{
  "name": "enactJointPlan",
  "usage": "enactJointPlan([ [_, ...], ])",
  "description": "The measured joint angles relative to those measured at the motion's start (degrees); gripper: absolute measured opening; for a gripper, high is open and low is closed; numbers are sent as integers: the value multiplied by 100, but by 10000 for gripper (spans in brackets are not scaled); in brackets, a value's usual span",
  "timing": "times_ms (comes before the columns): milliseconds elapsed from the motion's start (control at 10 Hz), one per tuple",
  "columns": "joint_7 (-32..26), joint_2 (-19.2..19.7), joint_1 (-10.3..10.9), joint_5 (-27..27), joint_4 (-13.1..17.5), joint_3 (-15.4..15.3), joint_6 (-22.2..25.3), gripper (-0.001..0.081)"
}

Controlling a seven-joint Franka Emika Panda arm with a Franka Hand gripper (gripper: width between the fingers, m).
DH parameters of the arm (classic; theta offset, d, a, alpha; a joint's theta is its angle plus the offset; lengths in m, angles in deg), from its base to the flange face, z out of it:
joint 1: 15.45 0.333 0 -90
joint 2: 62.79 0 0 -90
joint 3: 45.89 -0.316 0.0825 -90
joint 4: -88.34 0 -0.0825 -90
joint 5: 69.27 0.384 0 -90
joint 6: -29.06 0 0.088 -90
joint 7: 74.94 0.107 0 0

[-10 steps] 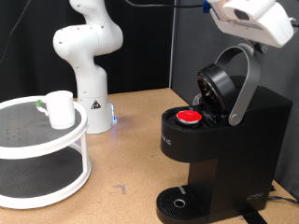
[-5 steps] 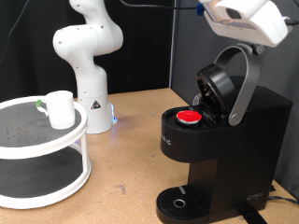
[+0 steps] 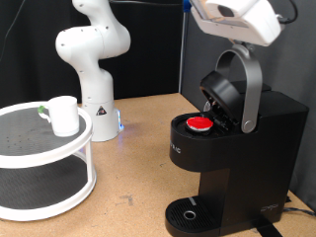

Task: Make a cup of coffee with the keurig machine

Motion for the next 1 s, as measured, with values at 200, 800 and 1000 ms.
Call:
enactJointPlan([
  [200, -25, -159, -97, -291, -203, 59, 138, 3],
  [800, 32, -259, -268, -299, -514, 115, -261, 3],
  [1000, 33, -259, -273, -168, -492, 175, -303, 3],
])
